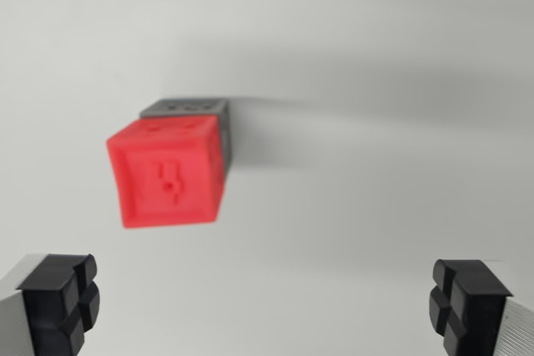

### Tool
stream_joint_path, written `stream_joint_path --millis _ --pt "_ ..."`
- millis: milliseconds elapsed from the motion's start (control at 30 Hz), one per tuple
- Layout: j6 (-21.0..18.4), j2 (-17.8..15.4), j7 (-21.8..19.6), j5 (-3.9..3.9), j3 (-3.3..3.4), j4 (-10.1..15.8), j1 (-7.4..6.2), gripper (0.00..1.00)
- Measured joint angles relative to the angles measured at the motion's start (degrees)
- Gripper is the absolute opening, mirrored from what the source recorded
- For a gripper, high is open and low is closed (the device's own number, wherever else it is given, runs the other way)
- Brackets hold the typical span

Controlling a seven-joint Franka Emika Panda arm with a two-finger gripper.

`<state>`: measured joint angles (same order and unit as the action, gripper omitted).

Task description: Destack cube

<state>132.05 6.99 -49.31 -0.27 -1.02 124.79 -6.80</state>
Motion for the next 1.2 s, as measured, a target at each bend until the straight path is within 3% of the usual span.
stream_joint_path --millis 600,1200 --pt "6.56 2.74 -3.12 -0.26 -2.15 4.35 -4.19 1.0" --pt "15.83 11.26 -3.54 -0.93 -1.71 5.17 -4.41 1.0"
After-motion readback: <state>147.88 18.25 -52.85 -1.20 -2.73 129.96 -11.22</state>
